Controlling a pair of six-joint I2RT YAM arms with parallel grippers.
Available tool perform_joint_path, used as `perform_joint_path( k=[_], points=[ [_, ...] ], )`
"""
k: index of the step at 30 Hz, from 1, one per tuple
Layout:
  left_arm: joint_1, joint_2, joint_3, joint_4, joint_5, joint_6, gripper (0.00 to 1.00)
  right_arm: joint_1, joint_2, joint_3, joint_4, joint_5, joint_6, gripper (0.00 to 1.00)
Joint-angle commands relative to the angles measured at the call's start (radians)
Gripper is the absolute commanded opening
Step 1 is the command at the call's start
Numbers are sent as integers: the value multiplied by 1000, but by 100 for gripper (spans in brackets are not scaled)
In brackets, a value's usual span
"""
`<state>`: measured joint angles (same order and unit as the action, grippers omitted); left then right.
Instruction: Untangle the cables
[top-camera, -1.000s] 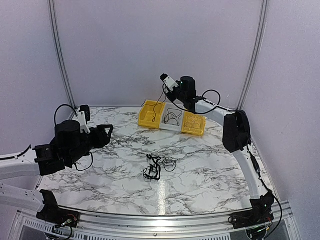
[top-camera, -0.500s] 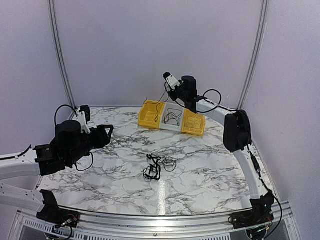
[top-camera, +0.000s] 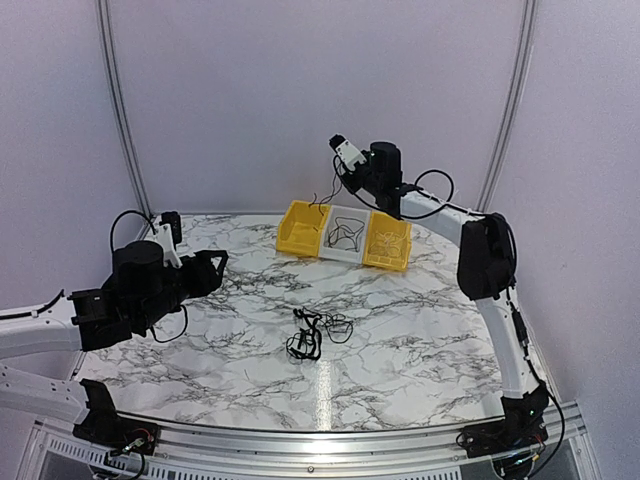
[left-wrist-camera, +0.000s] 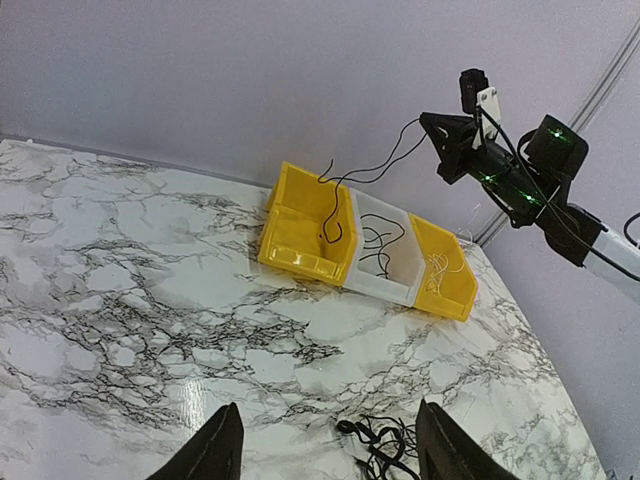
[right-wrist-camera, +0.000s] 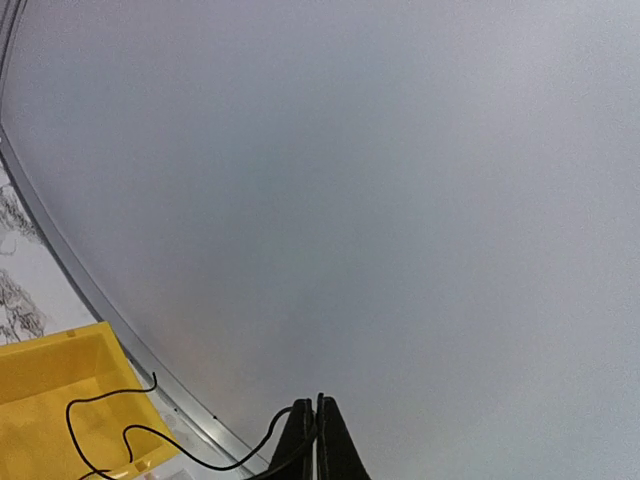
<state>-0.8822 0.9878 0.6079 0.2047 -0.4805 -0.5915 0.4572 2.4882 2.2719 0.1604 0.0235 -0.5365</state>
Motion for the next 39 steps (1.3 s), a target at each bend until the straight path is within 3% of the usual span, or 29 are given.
perform_joint_path(
  k=[1,23,31,34,39],
  points=[
    [6,-2,-13,10,-3,-6,61,29,-37,-66,-12,-60,-83,0],
    [6,-55,-56,9,-14,-21,61,110,184,65,-11,-122,-122,0],
    [6,-104,-100,7,-36,-48,61,120,176,59,-33,-124,-154,8],
    [6,-106,-104,7,-36,-46,61,120,152,37,-59,-125,-174,20],
    [6,-122,-110,9,-37,-47,61,121,80,-35,-121,-112,-239,27]
  ],
)
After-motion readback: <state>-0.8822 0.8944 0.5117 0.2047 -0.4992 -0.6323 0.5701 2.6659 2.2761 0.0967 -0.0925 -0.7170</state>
